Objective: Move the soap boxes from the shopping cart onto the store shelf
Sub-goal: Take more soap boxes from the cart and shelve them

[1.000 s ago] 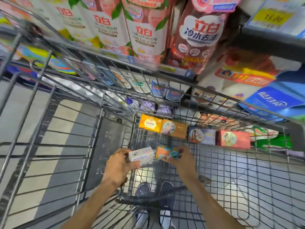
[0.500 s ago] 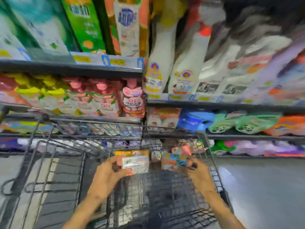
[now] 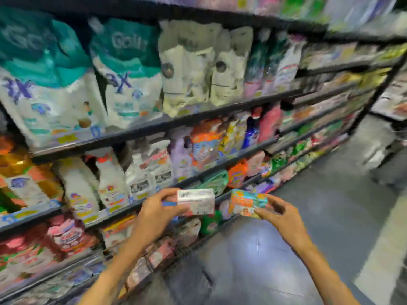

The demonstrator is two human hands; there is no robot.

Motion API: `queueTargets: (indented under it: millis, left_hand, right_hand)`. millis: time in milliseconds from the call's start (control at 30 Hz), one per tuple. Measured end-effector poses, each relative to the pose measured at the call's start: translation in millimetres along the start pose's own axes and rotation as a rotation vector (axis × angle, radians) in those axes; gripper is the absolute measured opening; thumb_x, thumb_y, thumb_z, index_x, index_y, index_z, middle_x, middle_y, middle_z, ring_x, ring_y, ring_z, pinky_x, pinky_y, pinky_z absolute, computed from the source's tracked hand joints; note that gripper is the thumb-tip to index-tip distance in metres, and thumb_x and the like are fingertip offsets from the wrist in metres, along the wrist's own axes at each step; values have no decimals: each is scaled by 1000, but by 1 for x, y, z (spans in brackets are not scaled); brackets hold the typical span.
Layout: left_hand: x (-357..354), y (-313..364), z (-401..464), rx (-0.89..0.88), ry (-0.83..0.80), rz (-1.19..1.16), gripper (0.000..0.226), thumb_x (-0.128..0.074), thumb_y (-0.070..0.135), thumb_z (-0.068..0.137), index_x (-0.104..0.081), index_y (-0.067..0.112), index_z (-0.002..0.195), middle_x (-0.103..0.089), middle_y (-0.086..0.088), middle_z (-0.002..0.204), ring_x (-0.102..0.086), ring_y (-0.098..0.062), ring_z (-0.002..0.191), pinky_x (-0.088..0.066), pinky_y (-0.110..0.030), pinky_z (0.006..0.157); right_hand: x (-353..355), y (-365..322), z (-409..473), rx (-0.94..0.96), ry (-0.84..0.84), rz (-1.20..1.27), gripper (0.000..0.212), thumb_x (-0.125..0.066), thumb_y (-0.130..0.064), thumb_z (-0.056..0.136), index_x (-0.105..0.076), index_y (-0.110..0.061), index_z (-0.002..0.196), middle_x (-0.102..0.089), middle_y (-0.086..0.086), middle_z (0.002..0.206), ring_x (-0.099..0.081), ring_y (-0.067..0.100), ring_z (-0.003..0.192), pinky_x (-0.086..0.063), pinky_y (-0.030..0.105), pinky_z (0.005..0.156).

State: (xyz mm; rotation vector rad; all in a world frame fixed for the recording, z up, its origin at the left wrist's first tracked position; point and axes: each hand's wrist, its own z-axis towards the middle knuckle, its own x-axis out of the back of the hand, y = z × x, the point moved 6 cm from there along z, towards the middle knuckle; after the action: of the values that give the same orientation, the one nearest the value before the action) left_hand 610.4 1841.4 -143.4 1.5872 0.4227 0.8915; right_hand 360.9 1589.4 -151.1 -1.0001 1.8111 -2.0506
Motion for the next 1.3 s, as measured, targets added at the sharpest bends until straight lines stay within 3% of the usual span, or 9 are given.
queueTargets:
  millis: [100,233,300,433,567,700,867,1067,1300]
  left_hand:
    - [-62,61,33,-81,-107,21,45,-89,32,65,-74,24,107,-78,8,97,-73,-11,93,-57,-36,92]
    - [-160,135,69,-249,-206,22,32,-83,9,78,-74,28,101,-77,17,92,-71,1,85,-56,-23,85]
    - [-210,167,86,-312,-247,13,33,-84,8,77,-74,25,104,-78,15,93,-72,-2,88,-56,-19,82]
    - [-310,224,114,-385,-309,-73,34,-84,9,77,-74,21,107,-78,8,97,-72,-8,91,-57,-19,79]
    - [-404,274,138,-453,-391,-125,31,-83,13,79,-75,24,107,-78,8,99,-74,-13,94,-59,-32,87]
    - [-483,315,167,-497,-438,-147,29,-83,14,80,-74,30,101,-78,11,99,-74,-11,95,-59,-32,84]
    - [-571,353,224,-538,-468,-156,28,-82,15,81,-75,20,107,-78,10,97,-72,-4,86,-54,-14,69]
    - [-674,385,327,-581,-514,-131,28,-81,23,82,-74,23,110,-77,11,102,-72,-8,98,-58,-32,85]
    - [-788,440,448,-605,-534,-105,32,-82,25,81,-74,23,112,-77,16,102,-71,-2,98,-58,-34,90]
  right_hand:
    - [83,-17,4,28,108,8,37,-78,4,77,-68,-9,111,-74,2,104,-67,-8,82,-52,10,77]
    - [194,-20,18,65,243,19,39,-79,2,77,-70,-16,109,-77,-6,100,-68,7,94,-55,18,84]
    - [251,-15,26,85,302,27,40,-80,2,76,-70,-17,110,-77,-13,97,-68,2,93,-54,15,83]
    - [357,-7,44,135,369,27,45,-81,-4,77,-69,-9,119,-75,1,112,-68,11,107,-54,27,94]
    - [448,5,63,124,416,63,53,-82,-12,78,-65,-9,127,-73,1,119,-66,12,114,-53,36,98]
    - [520,17,86,120,482,79,48,-80,-6,78,-66,-9,124,-73,3,117,-67,12,113,-55,32,96]
    - [592,43,142,110,553,96,51,-80,-6,78,-65,-9,127,-73,2,116,-67,8,110,-56,18,85]
    - [667,75,242,86,600,98,50,-82,-10,77,-66,-13,125,-74,-1,113,-68,6,108,-55,16,80]
    - [755,86,370,86,600,132,39,-77,-5,82,-67,-18,118,-77,-3,106,-71,9,102,-56,17,77]
